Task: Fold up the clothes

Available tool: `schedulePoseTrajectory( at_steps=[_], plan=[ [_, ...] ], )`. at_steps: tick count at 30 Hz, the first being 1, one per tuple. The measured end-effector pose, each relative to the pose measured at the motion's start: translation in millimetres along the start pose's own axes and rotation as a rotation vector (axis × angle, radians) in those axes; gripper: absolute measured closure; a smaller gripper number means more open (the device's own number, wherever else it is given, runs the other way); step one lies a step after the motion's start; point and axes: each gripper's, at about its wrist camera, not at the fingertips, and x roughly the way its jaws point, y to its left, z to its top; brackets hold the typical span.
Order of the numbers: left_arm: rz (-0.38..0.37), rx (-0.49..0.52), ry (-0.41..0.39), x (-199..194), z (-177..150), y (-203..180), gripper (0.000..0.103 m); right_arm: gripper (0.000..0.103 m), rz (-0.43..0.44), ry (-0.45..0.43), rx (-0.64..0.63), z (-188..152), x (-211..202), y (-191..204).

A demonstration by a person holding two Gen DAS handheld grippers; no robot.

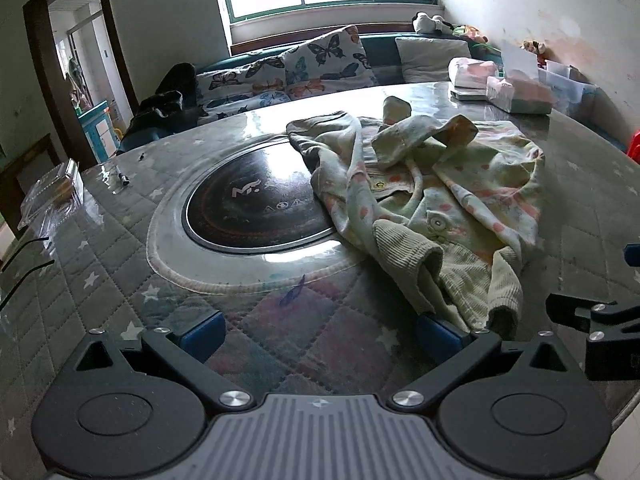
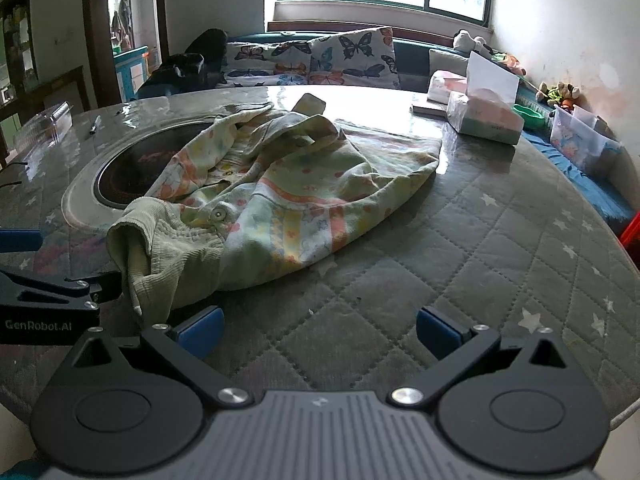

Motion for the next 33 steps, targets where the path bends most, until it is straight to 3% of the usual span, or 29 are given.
schedulePoseTrajectory(
  at_steps=[18, 33],
  plan=[
    [-0.007, 0.006, -0.019, -2, 9, 2, 0.000, 0.000, -0.002, -0.014, -0.010, 8, 0, -1],
    [0.011, 0.003, -0.111, -12, 42, 28, 0.000, 0.000, 0.048, -0.057, -0.045, 42, 8, -5]
  ],
)
